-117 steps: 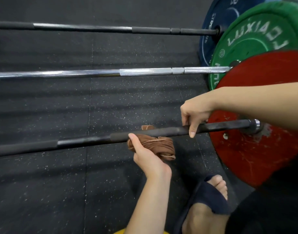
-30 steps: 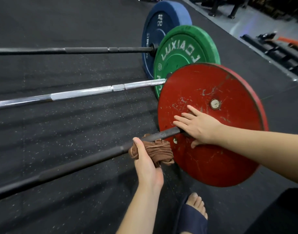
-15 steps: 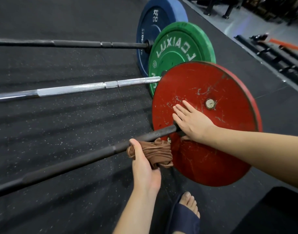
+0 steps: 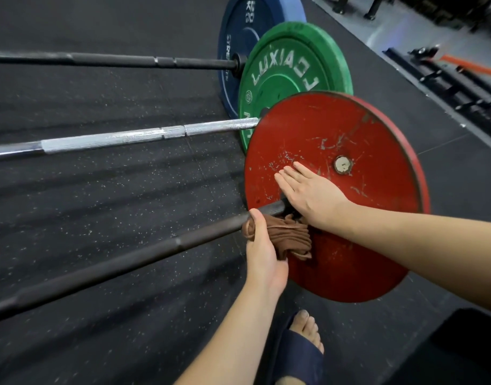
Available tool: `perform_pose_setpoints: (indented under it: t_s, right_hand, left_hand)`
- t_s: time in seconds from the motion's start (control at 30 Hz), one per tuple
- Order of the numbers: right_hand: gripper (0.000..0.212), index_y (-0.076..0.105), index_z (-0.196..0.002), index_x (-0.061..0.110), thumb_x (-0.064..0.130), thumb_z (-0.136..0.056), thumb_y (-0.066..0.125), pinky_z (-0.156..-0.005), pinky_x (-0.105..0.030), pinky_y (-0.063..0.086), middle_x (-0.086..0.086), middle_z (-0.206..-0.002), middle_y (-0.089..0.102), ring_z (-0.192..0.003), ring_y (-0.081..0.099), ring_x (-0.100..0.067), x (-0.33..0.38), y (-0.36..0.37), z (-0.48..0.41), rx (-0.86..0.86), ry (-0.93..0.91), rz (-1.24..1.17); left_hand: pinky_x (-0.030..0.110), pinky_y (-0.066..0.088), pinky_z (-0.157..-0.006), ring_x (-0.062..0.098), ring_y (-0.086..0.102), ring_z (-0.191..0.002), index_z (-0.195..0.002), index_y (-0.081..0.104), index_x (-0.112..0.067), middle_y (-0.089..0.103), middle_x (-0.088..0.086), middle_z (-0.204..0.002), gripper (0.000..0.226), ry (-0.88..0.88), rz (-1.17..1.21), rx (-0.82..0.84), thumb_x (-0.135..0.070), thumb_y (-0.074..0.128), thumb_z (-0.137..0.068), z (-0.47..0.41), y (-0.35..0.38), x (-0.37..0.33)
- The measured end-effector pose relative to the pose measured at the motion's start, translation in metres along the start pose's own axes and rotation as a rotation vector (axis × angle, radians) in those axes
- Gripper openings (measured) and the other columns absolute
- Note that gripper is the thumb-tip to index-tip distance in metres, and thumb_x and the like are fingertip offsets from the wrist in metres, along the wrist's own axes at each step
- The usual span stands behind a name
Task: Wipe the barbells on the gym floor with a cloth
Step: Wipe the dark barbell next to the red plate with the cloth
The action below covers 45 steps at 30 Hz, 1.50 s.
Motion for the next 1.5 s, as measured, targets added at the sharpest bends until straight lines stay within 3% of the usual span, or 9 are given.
perform_pose_setpoints:
  t_s: [0.13, 0.4, 0.6, 0.67, 0.9, 1.0, 1.13, 1.27, 1.5]
  right_hand:
    - [0.118, -0.006, -0.158, -0.006, 0.069, -0.09, 0.056, -0.127, -0.047, -0.004, -0.022, -0.168, 0.006, -0.156, 0.005, -0.034, 0.0, 0.003, -0.003, 0.019, -0.004, -0.023]
    - [0.122, -0.008, -0.157, -0.006, 0.069, -0.088, 0.058, -0.127, -0.047, -0.002, -0.021, -0.168, 0.008, -0.156, 0.007, -0.033, 0.0, 0.006, -0.005, -0.002, 0.017, -0.017]
    - [0.076, -0.007, -0.157, -0.007, 0.02, -0.1, 0.036, -0.127, -0.048, 0.001, -0.022, -0.168, 0.006, -0.156, 0.005, -0.034, 0.0, 0.006, -0.003, -0.027, 0.012, 0.008]
    - [0.075, -0.007, -0.157, -0.008, 0.016, -0.099, 0.035, -0.127, -0.048, 0.002, -0.023, -0.167, 0.007, -0.156, 0.006, -0.034, 0.001, 0.004, -0.003, -0.035, 0.003, 0.014]
    - [0.118, -0.004, -0.157, -0.008, 0.068, -0.09, 0.057, -0.127, -0.047, -0.001, -0.022, -0.167, 0.009, -0.156, 0.009, -0.034, 0.0, 0.003, -0.005, 0.02, 0.001, 0.011]
    - [0.123, -0.004, -0.157, -0.008, 0.071, -0.086, 0.059, -0.127, -0.047, 0.0, -0.021, -0.167, 0.011, -0.156, 0.009, -0.034, 0.0, 0.005, -0.006, 0.007, 0.013, 0.006]
    - [0.109, -0.006, -0.157, -0.008, 0.056, -0.095, 0.057, -0.127, -0.047, 0.001, -0.022, -0.168, 0.009, -0.156, 0.008, -0.034, 0.0, 0.004, -0.006, -0.008, 0.024, 0.006]
    - [0.082, -0.012, -0.155, -0.008, 0.019, -0.099, 0.04, -0.127, -0.048, 0.003, -0.023, -0.168, 0.005, -0.156, 0.006, -0.034, 0.001, 0.003, -0.004, -0.053, 0.021, 0.019]
    - [0.079, -0.013, -0.155, -0.008, 0.019, -0.1, 0.037, -0.127, -0.049, 0.005, -0.024, -0.167, 0.009, -0.156, 0.007, -0.036, 0.003, 0.001, -0.002, -0.065, -0.012, 0.019]
  left_hand:
    - [0.051, 0.05, -0.107, 0.037, 0.071, -0.112, -0.137, 0.057, -0.001, 0.072, 0.021, -0.121, 0.084, -0.011, 0.006, 0.011, -0.066, 0.065, -0.083, -0.001, -0.03, -0.011]
    - [0.051, 0.05, -0.107, 0.033, 0.071, -0.113, -0.139, 0.057, -0.009, 0.072, 0.016, -0.124, 0.086, 0.063, 0.036, -0.004, -0.067, 0.068, -0.077, -0.007, -0.033, -0.014]
    - [0.042, 0.057, -0.094, 0.028, 0.074, -0.108, -0.137, 0.06, -0.01, 0.075, 0.012, -0.119, 0.083, -0.007, -0.038, -0.002, -0.067, 0.066, -0.076, -0.014, 0.002, 0.006]
    - [0.041, 0.058, -0.091, 0.028, 0.074, -0.108, -0.136, 0.06, -0.008, 0.075, 0.013, -0.119, 0.083, -0.045, -0.056, 0.013, -0.066, 0.066, -0.076, -0.016, 0.007, 0.012]
    - [0.044, 0.054, -0.101, 0.034, 0.07, -0.115, -0.129, 0.065, 0.003, 0.071, 0.021, -0.124, 0.09, -0.064, -0.118, 0.102, -0.072, 0.057, -0.079, -0.013, -0.025, 0.004]
    - [0.046, 0.053, -0.102, 0.035, 0.068, -0.118, -0.134, 0.061, 0.002, 0.069, 0.022, -0.127, 0.094, -0.058, -0.092, 0.092, -0.073, 0.057, -0.078, -0.013, -0.034, 0.0]
    - [0.048, 0.051, -0.107, 0.033, 0.067, -0.12, -0.143, 0.053, -0.004, 0.068, 0.018, -0.131, 0.101, 0.005, -0.057, 0.085, -0.071, 0.073, -0.07, -0.02, -0.02, -0.005]
    - [0.038, 0.059, -0.089, 0.027, 0.073, -0.109, -0.137, 0.06, -0.007, 0.074, 0.012, -0.121, 0.086, -0.021, -0.134, 0.061, -0.069, 0.061, -0.077, -0.026, -0.001, 0.007]
    - [0.04, 0.051, -0.106, 0.023, 0.069, -0.118, -0.14, 0.06, -0.014, 0.072, 0.008, -0.128, 0.083, -0.067, -0.216, 0.132, -0.073, 0.056, -0.082, -0.025, 0.005, 0.01]
Point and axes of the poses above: each hand's wrist, its own z-axis away from the middle knuckle, its own y-axis out of the palm, x = y × z, the point moved 8 cm from there along -z, towards the middle knuckle
